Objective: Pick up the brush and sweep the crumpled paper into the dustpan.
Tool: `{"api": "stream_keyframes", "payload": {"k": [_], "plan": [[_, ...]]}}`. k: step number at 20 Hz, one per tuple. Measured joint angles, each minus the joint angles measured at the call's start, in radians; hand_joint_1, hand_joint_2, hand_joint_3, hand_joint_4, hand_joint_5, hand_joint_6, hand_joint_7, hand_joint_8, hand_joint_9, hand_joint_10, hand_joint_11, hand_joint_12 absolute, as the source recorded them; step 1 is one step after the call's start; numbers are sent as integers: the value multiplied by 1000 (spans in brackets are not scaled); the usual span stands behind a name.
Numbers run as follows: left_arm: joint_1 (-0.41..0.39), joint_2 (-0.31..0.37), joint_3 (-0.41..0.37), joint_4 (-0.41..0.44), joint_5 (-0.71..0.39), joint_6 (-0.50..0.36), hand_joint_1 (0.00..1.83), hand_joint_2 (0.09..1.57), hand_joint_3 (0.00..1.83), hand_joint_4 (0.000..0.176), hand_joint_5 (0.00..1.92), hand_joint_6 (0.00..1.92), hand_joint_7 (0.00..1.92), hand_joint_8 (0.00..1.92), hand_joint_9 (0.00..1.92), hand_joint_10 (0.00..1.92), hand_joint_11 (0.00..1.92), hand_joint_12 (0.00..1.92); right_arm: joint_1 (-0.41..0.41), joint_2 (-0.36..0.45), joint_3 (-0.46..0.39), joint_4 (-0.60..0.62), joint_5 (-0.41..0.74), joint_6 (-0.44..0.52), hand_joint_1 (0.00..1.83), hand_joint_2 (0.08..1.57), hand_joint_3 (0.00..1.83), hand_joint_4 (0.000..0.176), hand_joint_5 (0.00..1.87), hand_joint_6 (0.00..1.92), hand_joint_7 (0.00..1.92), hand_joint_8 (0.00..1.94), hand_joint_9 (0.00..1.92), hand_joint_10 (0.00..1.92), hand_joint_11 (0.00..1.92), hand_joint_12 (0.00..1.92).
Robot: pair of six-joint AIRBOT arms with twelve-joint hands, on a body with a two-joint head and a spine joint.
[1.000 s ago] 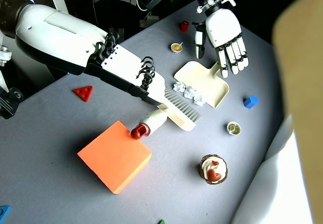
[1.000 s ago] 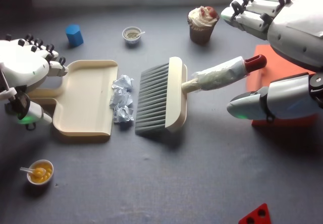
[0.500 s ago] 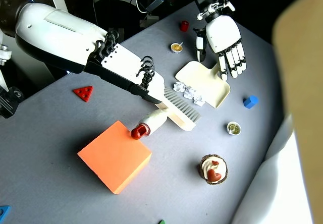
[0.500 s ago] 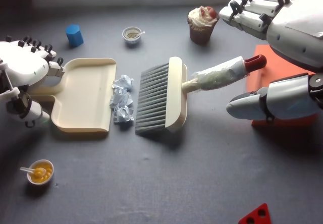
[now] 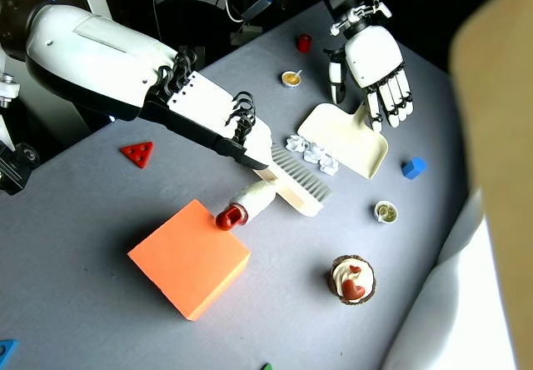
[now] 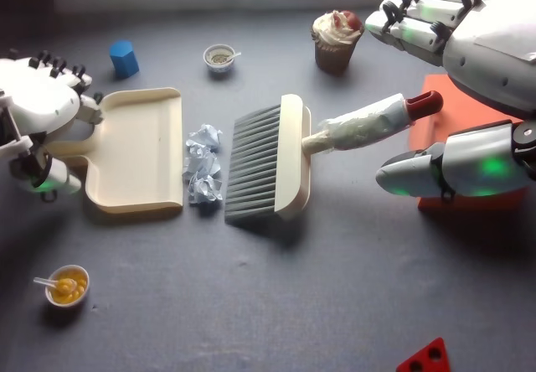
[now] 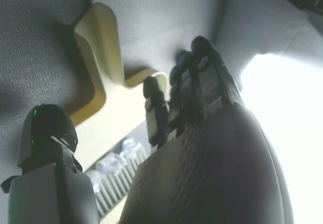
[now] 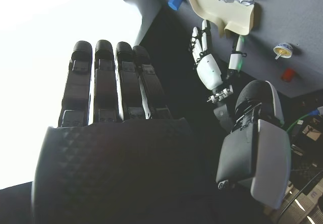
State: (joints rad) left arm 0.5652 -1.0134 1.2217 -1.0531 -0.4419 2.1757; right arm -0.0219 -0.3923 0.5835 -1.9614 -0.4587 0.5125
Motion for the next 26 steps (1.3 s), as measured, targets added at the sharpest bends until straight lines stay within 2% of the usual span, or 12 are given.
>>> {"api": "stream_keyframes", "payload": {"k": [2, 3, 5, 6, 9, 10, 12, 14, 18, 19, 26], "plan": [[-2, 0, 2, -2, -5, 0, 852, 1055, 0, 72, 443, 10, 126, 4, 123, 1, 115, 138, 0, 0, 0, 0, -2, 2, 0, 956, 1, 0, 131, 6, 139, 9, 153, 10, 149, 12], [-2, 0, 4, -9, -9, 0, 814, 1058, 0, 84, 411, 2, 124, 2, 120, 0, 109, 136, 0, 0, 0, 0, -5, 4, 0, 960, 3, 0, 139, 9, 143, 9, 158, 11, 159, 16], [1, 0, 8, -19, -26, 0, 806, 1068, 4, 81, 388, 0, 99, 0, 91, 0, 96, 132, 0, 0, 0, 0, -10, 5, 0, 951, 0, 0, 157, 14, 160, 14, 163, 11, 161, 16], [2, 0, 11, -25, -27, 0, 796, 1067, 3, 90, 381, 0, 104, 4, 110, 9, 108, 138, 0, 0, 0, 0, -9, 5, 0, 952, 0, 0, 163, 15, 161, 13, 163, 10, 156, 14], [11, 0, 12, -47, -46, 1, 810, 1053, 0, 93, 388, 6, 107, 5, 96, 6, 97, 137, 0, 0, 0, 0, -13, 6, 0, 953, 0, 0, 143, 3, 143, 3, 146, 1, 144, 8], [11, 0, 12, -56, -47, 0, 818, 1054, 0, 93, 386, 4, 110, 6, 105, 9, 98, 137, 0, 0, 0, 0, -13, 6, 0, 955, 1, 0, 170, 13, 170, 12, 177, 13, 176, 21], [14, 0, 12, -78, -60, 4, 837, 1047, 0, 83, 393, 6, 110, 4, 97, 4, 97, 138, 0, 0, 0, 0, -13, 6, 0, 952, 0, 0, 166, 8, 171, 10, 178, 10, 176, 20], [25, 0, 12, -101, -76, 18, 822, 1053, 0, 93, 387, 2, 102, 1, 96, 2, 88, 137, 0, 0, 0, 1, -13, 6, 0, 957, 1, 0, 160, 4, 161, 3, 166, 3, 162, 14], [40, -1, 12, -156, -86, 54, 827, 1049, 0, 87, 410, 13, 121, 12, 112, 7, 100, 149, 0, 0, 0, 1, -13, 6, 0, 956, 1, 0, 139, 1, 139, 1, 158, 1, 163, 13], [45, -4, 12, -164, -94, 57, 822, 1046, 0, 91, 397, 6, 107, 5, 102, 2, 92, 147, 0, 0, 0, 1, -14, 6, 0, 957, 1, 0, 141, 2, 142, 3, 160, 2, 159, 11], [50, -41, 11, -181, -110, 75, 814, 1042, 0, 79, 435, 10, 153, 10, 144, 8, 125, 174, 0, 0, 0, 1, -14, 6, 0, 956, 1, 0, 127, 8, 122, 7, 135, 7, 130, 7]]}}
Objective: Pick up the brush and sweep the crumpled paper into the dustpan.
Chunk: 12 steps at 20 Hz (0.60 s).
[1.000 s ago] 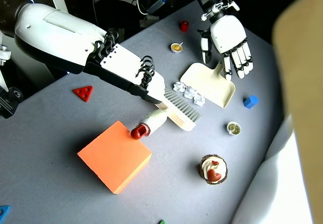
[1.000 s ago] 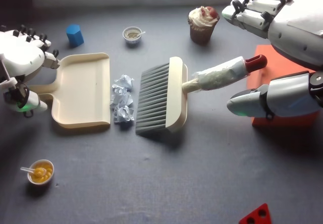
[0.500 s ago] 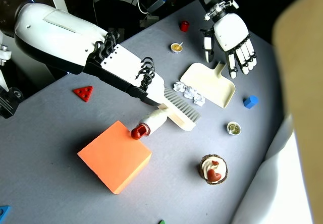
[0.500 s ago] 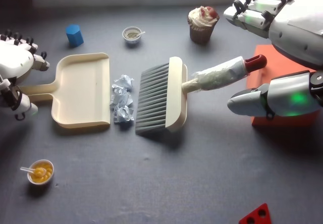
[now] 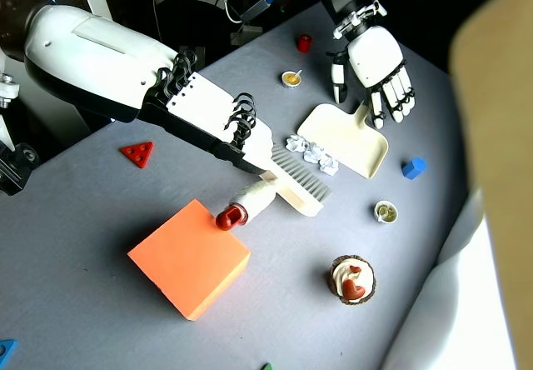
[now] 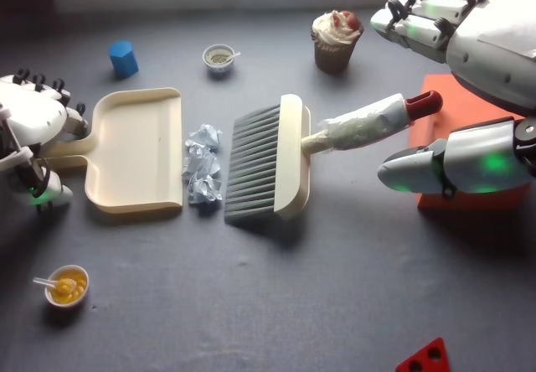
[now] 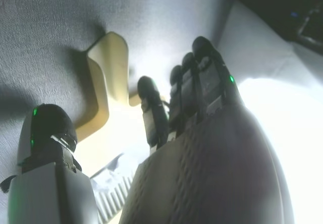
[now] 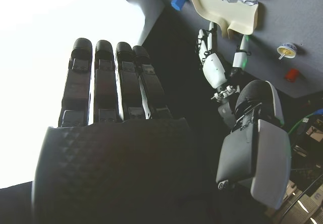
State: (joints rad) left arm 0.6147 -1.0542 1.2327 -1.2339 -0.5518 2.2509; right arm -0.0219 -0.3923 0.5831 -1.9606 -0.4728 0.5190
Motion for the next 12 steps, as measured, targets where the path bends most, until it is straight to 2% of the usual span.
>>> {"api": "stream_keyframes", "payload": {"k": [3, 4, 5, 6, 7, 8, 9, 12], "plan": [[-1, -9, 0, 6, -21, 3, 827, 1059, 4, 74, 466, 12, 171, 9, 148, 6, 115, 179, 0, 0, 0, 0, 0, 0, 0, 960, 2, 0, 137, 9, 139, 11, 146, 10, 134, 8], [-2, -10, -2, 5, -27, 6, 884, 1049, 0, 47, 603, 12, 294, 7, 236, 7, 144, 227, 0, 0, 0, 0, 0, 0, 0, 954, 0, 0, 155, 12, 157, 14, 168, 15, 159, 18], [-3, -14, -2, 2, -29, 11, 884, 1049, 0, 47, 603, 12, 294, 7, 236, 7, 144, 227, 0, 0, 0, 0, 0, 0, 0, 954, 0, 0, 155, 12, 157, 14, 168, 15, 159, 18], [-3, -19, -5, 1, -36, 16, 885, 1096, 5, 26, 748, 17, 347, 5, 275, 5, 181, 250, 0, 0, 0, 0, 0, 0, 0, 954, 0, 0, 161, 11, 157, 10, 167, 10, 161, 18], [-5, -21, -8, 3, -38, 24, 885, 1096, 5, 26, 748, 17, 347, 5, 275, 5, 181, 250, 0, 0, 0, 0, 0, 0, 0, 954, 0, 0, 161, 11, 157, 10, 167, 10, 161, 18], [-6, -23, -8, 4, -40, 23, 1065, 1116, 5, 16, 968, 941, 382, 14, 301, 9, 227, 249, 0, 0, 0, 0, 0, 0, 0, 953, 0, 0, 170, 11, 178, 14, 176, 11, 165, 18], [-6, -23, -8, 6, -43, 23, 1123, 1108, 0, 0, 1003, 927, 386, 6, 306, 5, 243, 246, 0, 0, 0, 0, 0, 0, 0, 956, 1, 0, 173, 11, 176, 11, 174, 8, 159, 15], [-16, -29, -8, 3, -43, 40, 1106, 1121, 2, 0, 978, 982, 384, 13, 321, 14, 238, 236, 0, 0, 0, 0, 0, 0, 0, 959, 2, 0, 168, 7, 173, 8, 174, 7, 160, 15]]}}
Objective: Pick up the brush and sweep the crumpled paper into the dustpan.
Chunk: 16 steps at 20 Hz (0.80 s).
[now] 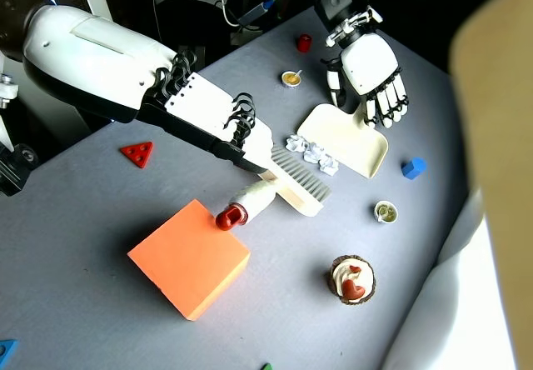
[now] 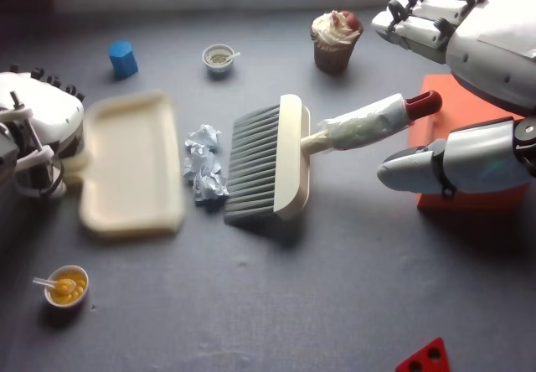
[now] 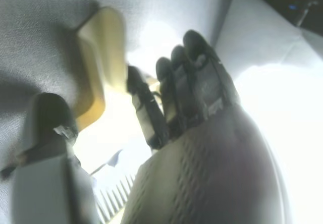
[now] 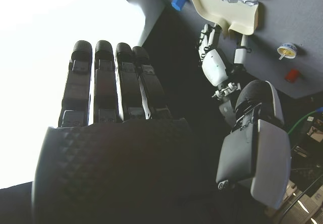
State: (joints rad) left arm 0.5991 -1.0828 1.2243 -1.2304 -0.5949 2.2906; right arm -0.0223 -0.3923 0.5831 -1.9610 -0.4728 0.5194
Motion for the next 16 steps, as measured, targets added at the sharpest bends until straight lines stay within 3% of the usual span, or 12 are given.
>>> {"api": "stream_keyframes", "payload": {"k": [1, 5, 7, 8, 9, 12, 13, 14, 15, 16], "plan": [[-1, 0, 0, -1, 3, 0, 1143, 1093, 0, 0, 1044, 874, 408, 7, 330, 7, 258, 252, 0, 0, 0, 0, 0, 0, 0, 962, 3, 0, 167, 4, 169, 4, 167, 3, 154, 12], [-1, 0, 0, 13, 12, 6, 1113, 1089, 1, 0, 1047, 870, 399, 0, 307, 0, 251, 258, 0, 0, -2, -4, -10, 1, 0, 957, 0, 0, 163, 1, 164, 1, 169, 2, 167, 16], [-2, 0, 1, 21, 19, 9, 1118, 1089, 0, 0, 1049, 867, 414, 4, 307, 1, 244, 257, -17, 0, -21, -64, -63, 7, 0, 958, 0, 0, 171, 4, 171, 3, 173, 3, 165, 15], [-3, 0, 2, 23, 24, 9, 1079, 1110, 2, 15, 999, 949, 375, 0, 262, 0, 198, 244, -26, 0, -34, -93, -99, 7, 0, 954, 0, 0, 171, 4, 169, 2, 167, 0, 153, 9], [-5, 0, 5, 33, 34, 9, 1115, 1094, 0, 0, 1037, 888, 410, 3, 303, 5, 205, 270, -39, -5, -55, -106, -158, -25, 0, 967, 4, 0, 136, 0, 141, 0, 150, 0, 145, 5], [-23, -6, 16, 47, 70, 8, 1123, 1085, 0, 0, 1058, 851, 418, 2, 320, 7, 222, 285, -79, -69, -77, -43, -306, -167, 28, 1023, 25, 0, 101, 0, 109, 0, 130, 0, 128, 0], [-33, -14, 29, 67, 93, 8, 1120, 1086, 0, 0, 1055, 858, 420, 2, 322, 4, 223, 293, -92, -106, -78, 15, -367, -224, 198, 1038, 17, 0, 90, 1, 99, 0, 126, 1, 131, 4], [-40, -23, 39, 74, 105, 8, 1088, 1097, 1, 14, 1027, 904, 393, 0, 296, 0, 192, 284, -94, -140, -78, 72, -424, -277, 265, 1032, 9, 0, 103, 6, 118, 7, 138, 5, 146, 10], [-45, -27, 49, 79, 117, 8, 1095, 1093, 0, 2, 1036, 890, 417, 6, 319, 6, 217, 299, -95, -166, -77, 108, -474, -309, 351, 1007, 0, 0, 86, 2, 102, 2, 122, 2, 133, 5], [-48, -31, 61, 79, 130, 8, 1095, 1093, 0, 2, 1036, 890, 417, 6, 319, 6, 217, 299, -104, -185, -74, 119, -512, -319, 351, 1007, 0, 0, 86, 2, 102, 2, 122, 2, 133, 5]]}}
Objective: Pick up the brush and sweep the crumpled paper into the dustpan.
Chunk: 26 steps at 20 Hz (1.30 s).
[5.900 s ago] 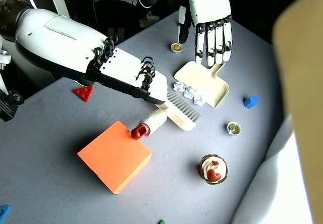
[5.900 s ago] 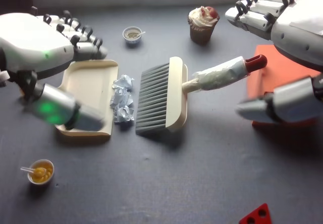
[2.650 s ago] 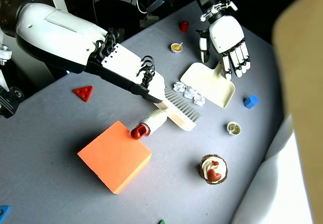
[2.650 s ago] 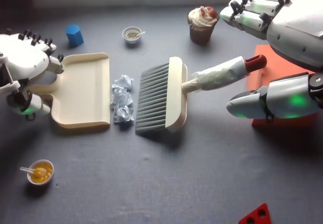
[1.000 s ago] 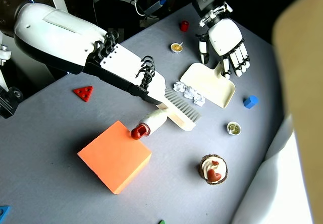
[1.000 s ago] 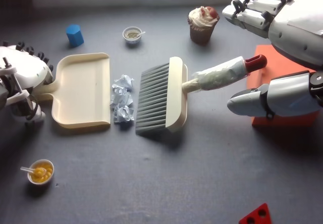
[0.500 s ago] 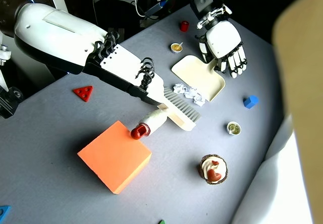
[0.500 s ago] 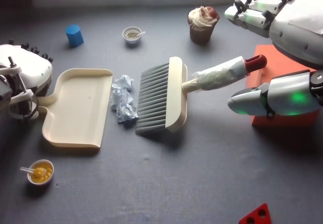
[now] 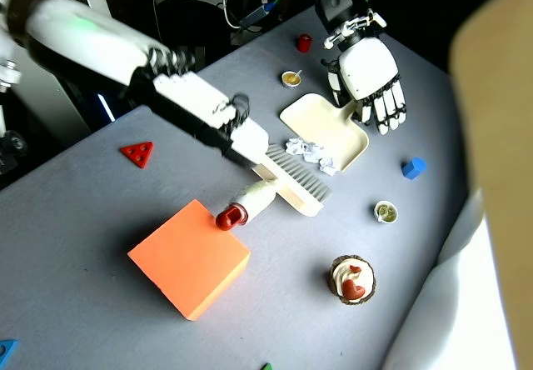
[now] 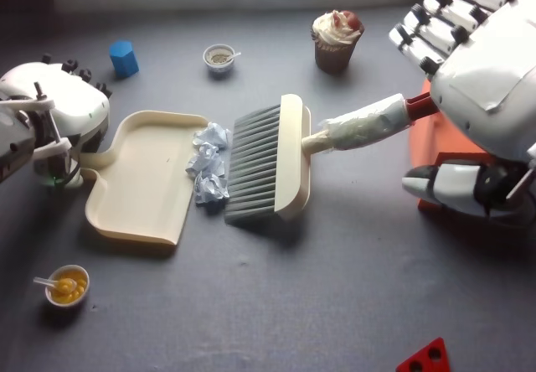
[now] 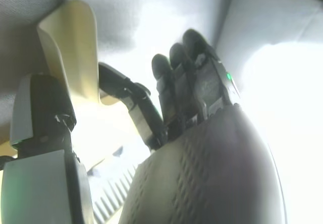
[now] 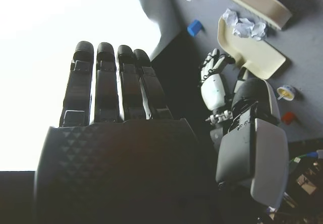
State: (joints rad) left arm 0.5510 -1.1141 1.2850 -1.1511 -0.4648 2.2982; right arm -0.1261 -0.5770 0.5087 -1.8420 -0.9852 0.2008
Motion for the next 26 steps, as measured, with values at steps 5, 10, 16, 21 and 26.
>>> {"api": "stream_keyframes", "payload": {"k": [5, 10, 16, 21, 26], "plan": [[-51, -29, 85, 58, 85, 0, 1084, 1108, 0, 9, 1006, 940, 400, 6, 294, 5, 190, 316, -28, -101, 18, 7, -144, 5, 884, 1003, 0, 0, 85, 10, 80, 5, 94, 6, 122, 9], [-113, -42, 129, 57, 148, 76, 1081, 1108, 0, 15, 1006, 940, 409, 2, 335, 7, 225, 339, -74, -237, 101, 29, -260, 35, 1120, 849, 0, 0, 236, 6, 257, 6, 267, 7, 292, 64], [-146, -69, 154, 27, 159, 132, 1084, 1106, 1, 10, 1009, 935, 406, 3, 315, 4, 210, 317, -74, -340, 137, -13, -311, 137, 1083, 891, 8, 0, 203, 2, 217, 1, 265, 3, 303, 59], [-146, -75, 170, 16, 150, 132, 1087, 1095, 2, 19, 1030, 901, 416, 5, 319, 1, 233, 313, -79, -442, 258, -47, -320, 172, 1077, 889, 4, 0, 216, 6, 219, 7, 265, 4, 302, 55], [-146, -81, 174, 18, 155, 125, 1097, 1102, 0, 0, 1020, 917, 407, 4, 301, 5, 187, 298, -85, -543, 401, -44, -323, 196, 1100, 906, 8, 0, 218, 2, 220, 1, 282, 7, 314, 53]]}}
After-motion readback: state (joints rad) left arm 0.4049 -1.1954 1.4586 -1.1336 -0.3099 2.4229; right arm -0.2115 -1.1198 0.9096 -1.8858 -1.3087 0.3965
